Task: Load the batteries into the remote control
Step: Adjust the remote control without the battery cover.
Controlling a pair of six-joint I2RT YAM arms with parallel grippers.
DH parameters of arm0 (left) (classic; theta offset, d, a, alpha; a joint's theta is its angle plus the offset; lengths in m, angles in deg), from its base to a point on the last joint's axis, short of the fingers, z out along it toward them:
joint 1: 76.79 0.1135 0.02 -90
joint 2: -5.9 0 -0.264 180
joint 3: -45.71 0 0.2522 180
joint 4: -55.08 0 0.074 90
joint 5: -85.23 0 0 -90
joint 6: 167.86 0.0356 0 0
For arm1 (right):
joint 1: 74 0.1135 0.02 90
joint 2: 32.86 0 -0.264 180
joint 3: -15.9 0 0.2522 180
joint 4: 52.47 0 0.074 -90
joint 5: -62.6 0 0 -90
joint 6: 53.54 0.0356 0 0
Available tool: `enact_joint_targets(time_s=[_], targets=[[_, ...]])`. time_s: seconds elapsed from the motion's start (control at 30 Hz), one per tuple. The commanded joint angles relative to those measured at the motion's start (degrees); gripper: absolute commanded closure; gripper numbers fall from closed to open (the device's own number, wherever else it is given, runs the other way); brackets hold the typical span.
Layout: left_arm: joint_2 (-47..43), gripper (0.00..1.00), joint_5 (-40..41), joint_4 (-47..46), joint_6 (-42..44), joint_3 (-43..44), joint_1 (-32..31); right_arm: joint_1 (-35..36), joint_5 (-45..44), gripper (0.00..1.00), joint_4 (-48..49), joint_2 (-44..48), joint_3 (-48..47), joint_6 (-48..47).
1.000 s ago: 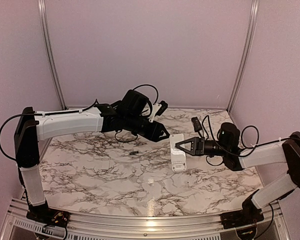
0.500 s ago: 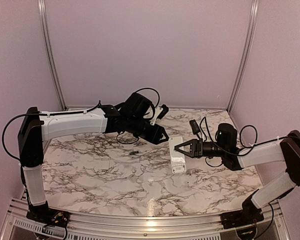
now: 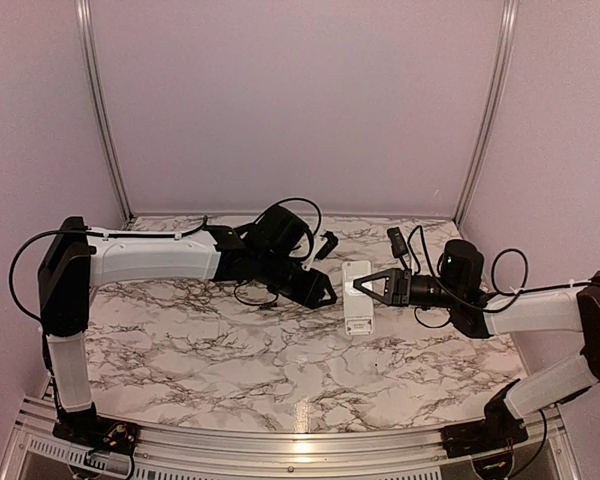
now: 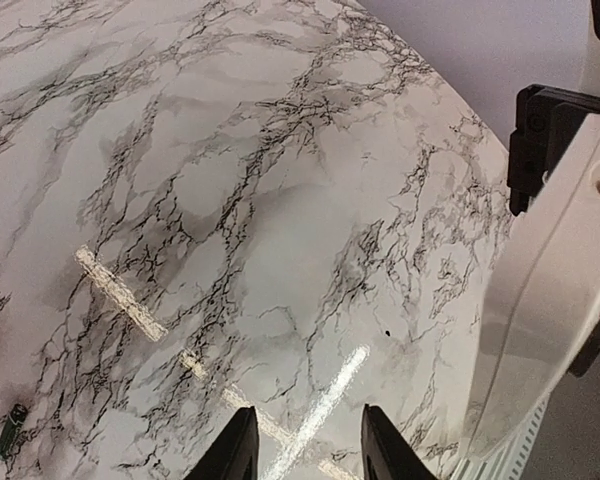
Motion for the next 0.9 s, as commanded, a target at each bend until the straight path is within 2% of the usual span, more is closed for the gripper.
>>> enact_joint_targets(time_s=[0.0,0.13,0.47,0.57,0.67,0.77,0.87], targets=[[1.1,0.63,-0.6,0.4,0.6,4.1,-1.1,0.0,0.0,0.91,1.5,-1.1,-1.4,0.6],[2.8,0.63,-0.4,1.6,1.1,7.4,-1.4,0.7,0.4,0.84,1.8,-1.9,-1.9,1.0],[3.5,0.63,1.0,2.3,2.1,9.4,-1.6,1.8,1.2,0.79,2.2,-3.8,-2.8,1.2],[3.3,0.63,0.9,2.5,2.3,9.5,-1.6,1.8,1.0,0.86,2.0,-3.9,-2.9,1.0],[2.2,0.63,0.2,2.6,2.6,8.0,-1.3,1.6,0.2,1.0,0.2,-3.4,-3.3,0.0],[0.0,0.57,0.5,3.1,3.9,4.8,0.3,1.3,0.2,1.0,-0.4,-3.2,-3.2,-0.3],[-3.8,0.45,-1.4,3.8,7.4,-0.3,3.8,0.6,1.0,1.0,-0.6,-2.9,-2.9,-0.5]])
